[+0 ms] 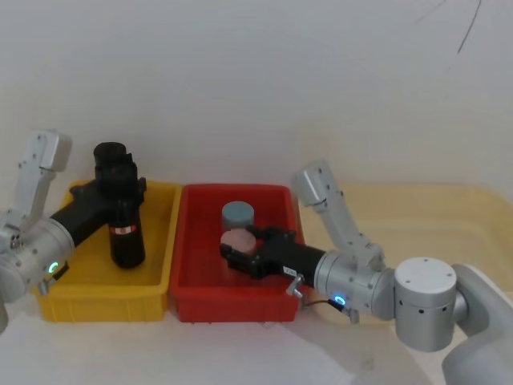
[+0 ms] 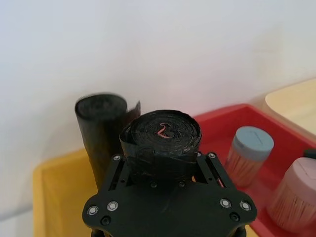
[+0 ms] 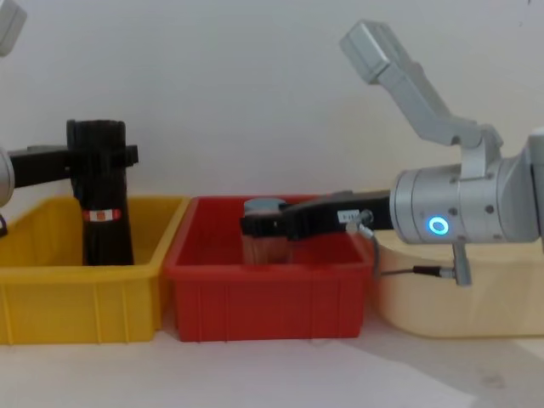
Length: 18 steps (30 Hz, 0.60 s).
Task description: Pick up the garbage bag with the one hand and transfer it to the other hand.
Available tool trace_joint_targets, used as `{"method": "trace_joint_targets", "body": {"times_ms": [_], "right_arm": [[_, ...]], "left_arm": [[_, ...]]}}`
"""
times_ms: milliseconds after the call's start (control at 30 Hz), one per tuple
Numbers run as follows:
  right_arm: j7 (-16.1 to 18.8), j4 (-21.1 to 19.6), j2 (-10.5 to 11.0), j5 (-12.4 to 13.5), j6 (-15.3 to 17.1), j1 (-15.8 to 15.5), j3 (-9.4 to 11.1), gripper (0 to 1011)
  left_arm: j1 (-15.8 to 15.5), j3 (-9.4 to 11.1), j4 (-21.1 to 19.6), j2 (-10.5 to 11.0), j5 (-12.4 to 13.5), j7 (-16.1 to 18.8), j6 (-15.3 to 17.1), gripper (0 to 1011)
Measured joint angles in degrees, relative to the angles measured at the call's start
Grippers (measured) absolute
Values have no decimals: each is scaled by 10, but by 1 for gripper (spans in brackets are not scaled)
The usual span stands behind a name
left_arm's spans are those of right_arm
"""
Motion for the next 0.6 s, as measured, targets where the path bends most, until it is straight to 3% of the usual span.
{"method": "trace_joint_targets", "body": {"times_ms": [300,600], "right_arm": [[-7,-20,0,-1,-27,8,20,655],[-25,-47,2,-5,-53,15,46,655]], "left_arm": [[-30,3,3,1,15,-11,-22,437],[-86,13,22,-2,32,-37,-56,437]]}}
